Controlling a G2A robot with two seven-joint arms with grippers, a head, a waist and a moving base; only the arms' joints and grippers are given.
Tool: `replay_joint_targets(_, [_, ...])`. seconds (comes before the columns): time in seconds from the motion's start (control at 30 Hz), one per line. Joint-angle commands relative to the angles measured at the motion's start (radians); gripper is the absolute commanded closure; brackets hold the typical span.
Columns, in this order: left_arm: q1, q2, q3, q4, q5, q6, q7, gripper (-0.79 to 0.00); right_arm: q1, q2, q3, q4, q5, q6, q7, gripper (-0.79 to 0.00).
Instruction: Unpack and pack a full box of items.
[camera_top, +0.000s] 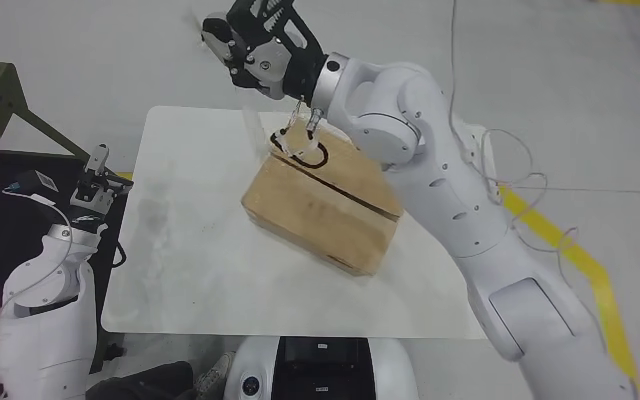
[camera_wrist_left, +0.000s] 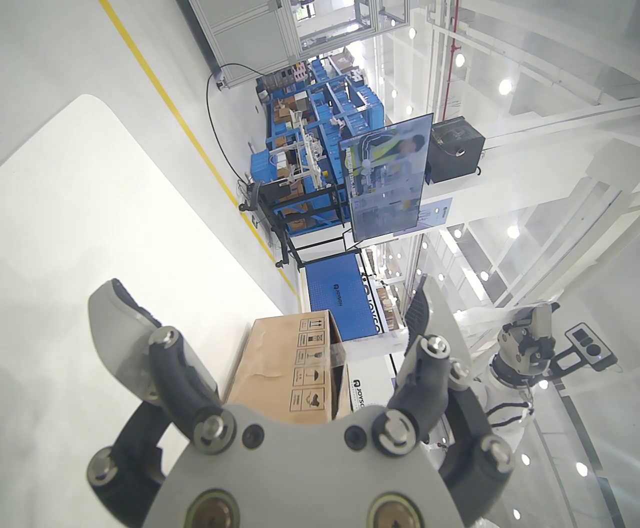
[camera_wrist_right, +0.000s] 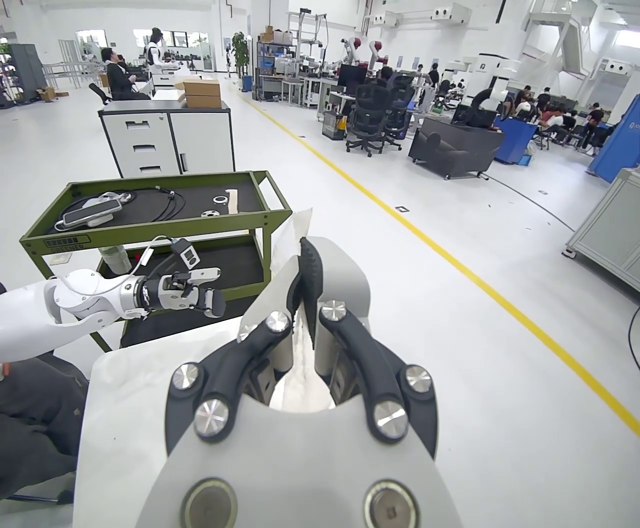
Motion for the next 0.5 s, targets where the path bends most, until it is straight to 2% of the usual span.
replay_joint_targets(0.0, [0.0, 0.0, 0.0, 0.0, 0.0, 0.0, 0.0, -0.785, -0.003, -0.001, 0.003, 0.002, -0.002, 0.008, -0.003, 0.0])
replay_joint_targets(0.2, [0.0, 0.0, 0.0, 0.0, 0.0, 0.0, 0.0, -0.785, -0.072, 0.01, 0.029, -0.062, -0.015, 0.039, 0.025, 0.0])
replay_joint_targets(0.47, [0.0, 0.0, 0.0, 0.0, 0.0, 0.0, 0.0, -0.785, -0.228, 0.036, 0.086, -0.248, -0.056, 0.098, 0.11, 0.0])
